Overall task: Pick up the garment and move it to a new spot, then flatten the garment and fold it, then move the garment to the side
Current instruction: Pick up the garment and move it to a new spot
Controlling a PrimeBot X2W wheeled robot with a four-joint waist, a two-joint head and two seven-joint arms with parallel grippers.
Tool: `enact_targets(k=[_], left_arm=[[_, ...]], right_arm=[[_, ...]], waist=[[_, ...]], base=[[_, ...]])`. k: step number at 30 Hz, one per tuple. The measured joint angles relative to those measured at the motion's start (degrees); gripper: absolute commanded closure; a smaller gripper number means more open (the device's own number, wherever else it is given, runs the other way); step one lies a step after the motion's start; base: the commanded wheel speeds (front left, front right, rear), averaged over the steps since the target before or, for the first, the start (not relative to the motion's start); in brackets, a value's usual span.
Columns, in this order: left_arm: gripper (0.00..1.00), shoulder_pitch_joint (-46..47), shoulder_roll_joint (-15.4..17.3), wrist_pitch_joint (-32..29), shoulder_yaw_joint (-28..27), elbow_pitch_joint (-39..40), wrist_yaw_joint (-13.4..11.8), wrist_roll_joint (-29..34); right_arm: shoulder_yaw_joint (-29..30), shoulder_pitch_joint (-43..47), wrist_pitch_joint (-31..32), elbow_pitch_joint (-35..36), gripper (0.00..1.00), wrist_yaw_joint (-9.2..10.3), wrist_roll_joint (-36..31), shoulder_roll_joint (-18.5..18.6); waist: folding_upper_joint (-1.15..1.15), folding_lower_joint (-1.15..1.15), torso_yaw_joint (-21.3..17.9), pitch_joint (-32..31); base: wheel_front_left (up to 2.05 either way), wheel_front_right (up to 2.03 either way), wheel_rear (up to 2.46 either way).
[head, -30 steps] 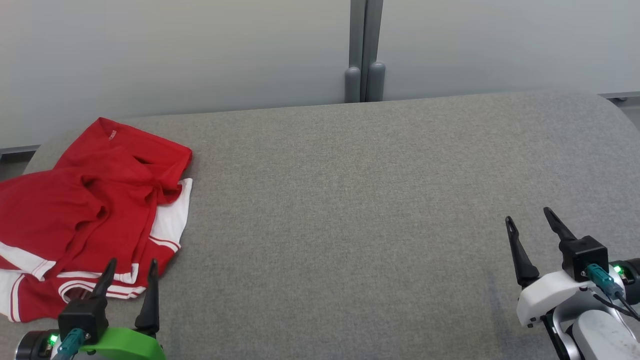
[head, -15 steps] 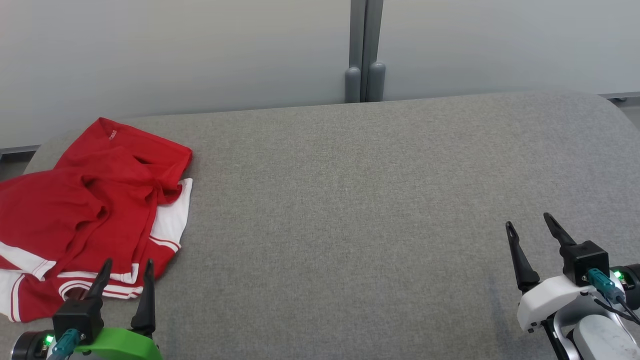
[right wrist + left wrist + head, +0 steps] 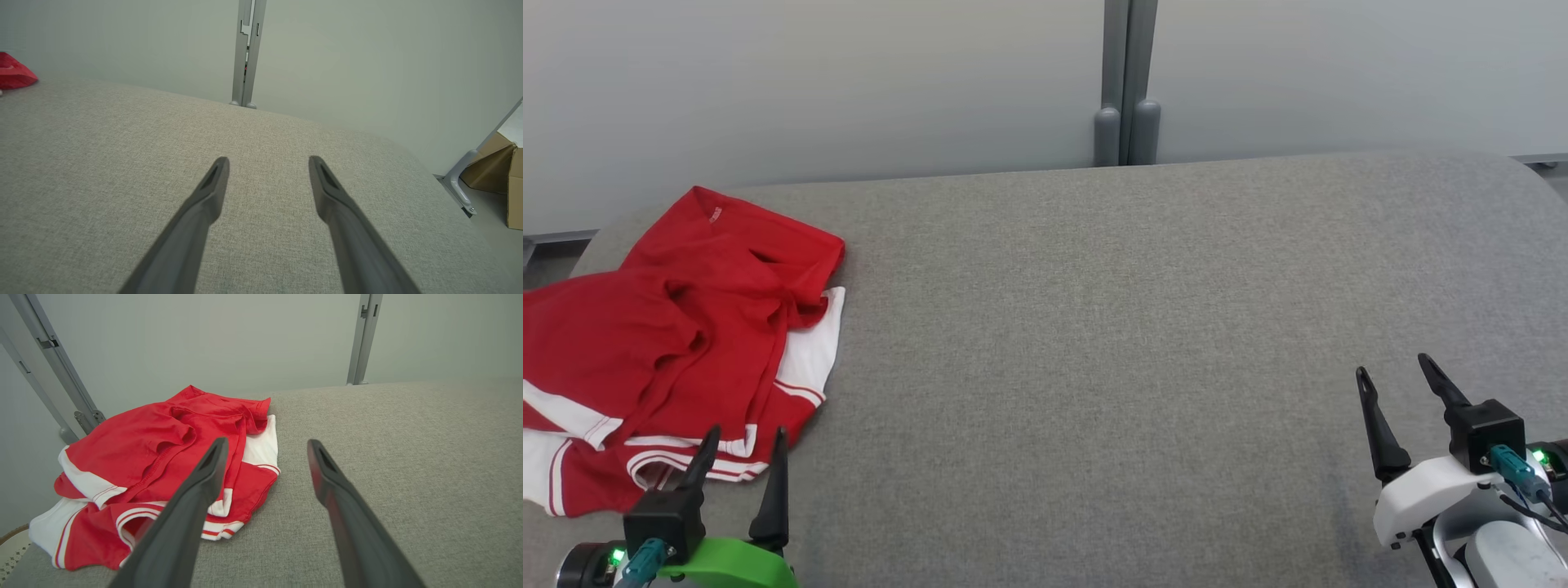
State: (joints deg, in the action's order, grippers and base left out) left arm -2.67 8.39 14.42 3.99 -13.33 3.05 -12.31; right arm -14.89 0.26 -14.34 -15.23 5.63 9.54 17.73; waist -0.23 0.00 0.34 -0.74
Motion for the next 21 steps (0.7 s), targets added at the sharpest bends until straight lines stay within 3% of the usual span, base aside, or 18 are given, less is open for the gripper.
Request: enact_targets(k=[21], left_arm=[[0.0, 0.0, -0.42, 0.0, -2.08, -1.21, 0.55, 0.47]], right_arm=[[-0.97, 0.32, 0.0, 0.68, 0.0, -1.8, -1.72, -1.81]], waist=[[0.0, 0.0, 9.07, -0.51]], base=[[0.0, 0.0, 0.0]])
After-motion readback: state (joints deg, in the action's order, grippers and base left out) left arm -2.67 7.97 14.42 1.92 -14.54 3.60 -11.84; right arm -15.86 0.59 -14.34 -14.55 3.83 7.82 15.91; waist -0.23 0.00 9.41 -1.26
